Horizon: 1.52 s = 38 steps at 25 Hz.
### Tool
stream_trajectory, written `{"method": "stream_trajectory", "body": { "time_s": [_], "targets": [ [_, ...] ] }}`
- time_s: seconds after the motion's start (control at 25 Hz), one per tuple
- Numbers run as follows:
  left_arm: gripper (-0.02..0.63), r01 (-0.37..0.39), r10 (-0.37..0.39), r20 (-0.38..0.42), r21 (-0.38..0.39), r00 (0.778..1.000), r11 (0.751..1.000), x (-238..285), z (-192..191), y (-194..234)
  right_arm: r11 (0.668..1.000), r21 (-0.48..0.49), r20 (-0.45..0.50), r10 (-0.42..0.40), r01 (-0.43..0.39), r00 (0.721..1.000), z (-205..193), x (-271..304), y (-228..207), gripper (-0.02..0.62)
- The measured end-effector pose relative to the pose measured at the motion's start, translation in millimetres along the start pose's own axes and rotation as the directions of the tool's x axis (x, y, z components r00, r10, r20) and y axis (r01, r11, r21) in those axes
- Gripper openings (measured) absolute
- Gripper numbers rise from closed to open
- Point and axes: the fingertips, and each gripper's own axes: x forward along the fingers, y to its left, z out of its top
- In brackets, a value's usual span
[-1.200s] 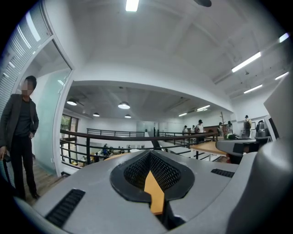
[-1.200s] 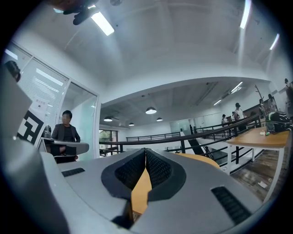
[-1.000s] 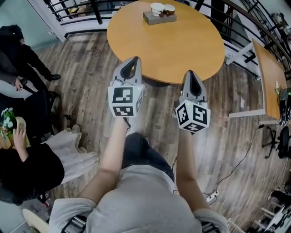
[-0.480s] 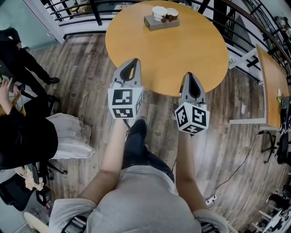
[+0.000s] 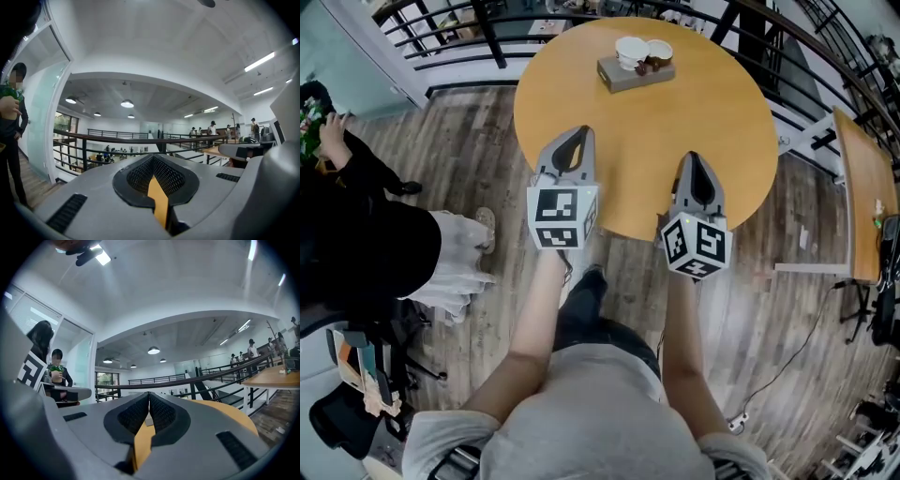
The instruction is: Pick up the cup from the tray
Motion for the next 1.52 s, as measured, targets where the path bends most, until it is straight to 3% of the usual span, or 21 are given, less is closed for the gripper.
{"method": "stream_trajectory", "body": {
  "time_s": [0.76, 1.52],
  "targets": [
    [0.008, 0.027, -0.028, -0.044, -0.014, 0.999, 1.000, 99.4, -9.9, 28.6, 1.000, -0.002, -0.056, -0.022, 0.022, 0.998, -19.8, 96.8, -23.6, 0.008],
    [0.008, -0.087, 0.085, -0.068, -0.028, 0.994, 0.996, 218.9, -15.3, 39.8, 0.995, -0.016, -0.119, 0.091, -0.094, 0.989, -41.5, 231.0, -83.9, 0.008]
  ]
}}
